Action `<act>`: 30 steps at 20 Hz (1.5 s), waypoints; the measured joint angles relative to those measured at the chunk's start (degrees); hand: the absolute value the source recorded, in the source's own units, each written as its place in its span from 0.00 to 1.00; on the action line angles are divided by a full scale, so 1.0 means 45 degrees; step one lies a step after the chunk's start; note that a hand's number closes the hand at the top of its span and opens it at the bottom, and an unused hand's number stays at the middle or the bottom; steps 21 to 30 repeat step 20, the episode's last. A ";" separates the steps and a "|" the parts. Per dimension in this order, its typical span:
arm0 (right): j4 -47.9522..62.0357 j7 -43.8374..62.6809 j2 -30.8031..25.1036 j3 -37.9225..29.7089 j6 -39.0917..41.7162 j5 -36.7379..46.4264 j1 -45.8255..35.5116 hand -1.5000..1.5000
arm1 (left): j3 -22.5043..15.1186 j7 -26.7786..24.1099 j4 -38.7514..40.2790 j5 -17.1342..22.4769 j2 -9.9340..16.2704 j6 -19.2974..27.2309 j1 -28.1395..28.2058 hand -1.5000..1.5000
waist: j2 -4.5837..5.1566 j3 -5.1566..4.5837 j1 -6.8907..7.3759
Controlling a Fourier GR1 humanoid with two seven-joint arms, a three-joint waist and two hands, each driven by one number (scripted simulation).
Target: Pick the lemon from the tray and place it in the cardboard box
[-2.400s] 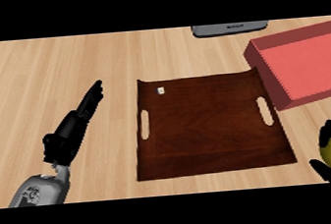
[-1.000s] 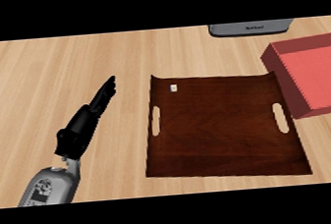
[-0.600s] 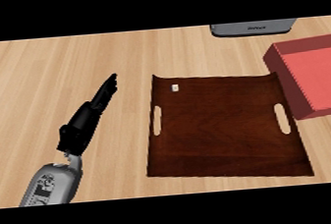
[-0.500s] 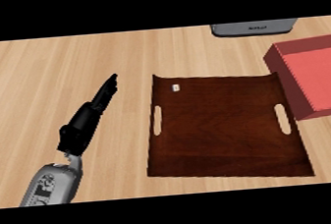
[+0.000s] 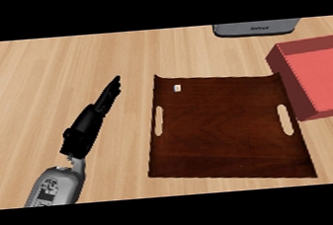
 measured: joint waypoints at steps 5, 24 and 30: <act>0.2358 0.0198 0.0961 0.0129 0.0712 0.0067 -0.1055 0.00 | 0.0132 0.0030 0.0231 -0.0018 -0.0055 -0.0105 -0.0347 0.50 | 0.0049 0.0013 0.0056; 0.7292 -0.1975 0.1062 -0.3502 0.2909 -0.3019 -0.3273 0.00 | 0.0274 -0.0152 0.0021 -0.0184 -0.0083 -0.0215 0.0025 0.50 | 0.0061 0.0040 -0.0006; 0.7292 -0.1975 0.1062 -0.3502 0.2909 -0.3019 -0.3273 0.00 | 0.0274 -0.0152 0.0021 -0.0184 -0.0083 -0.0215 0.0025 0.50 | 0.0061 0.0040 -0.0006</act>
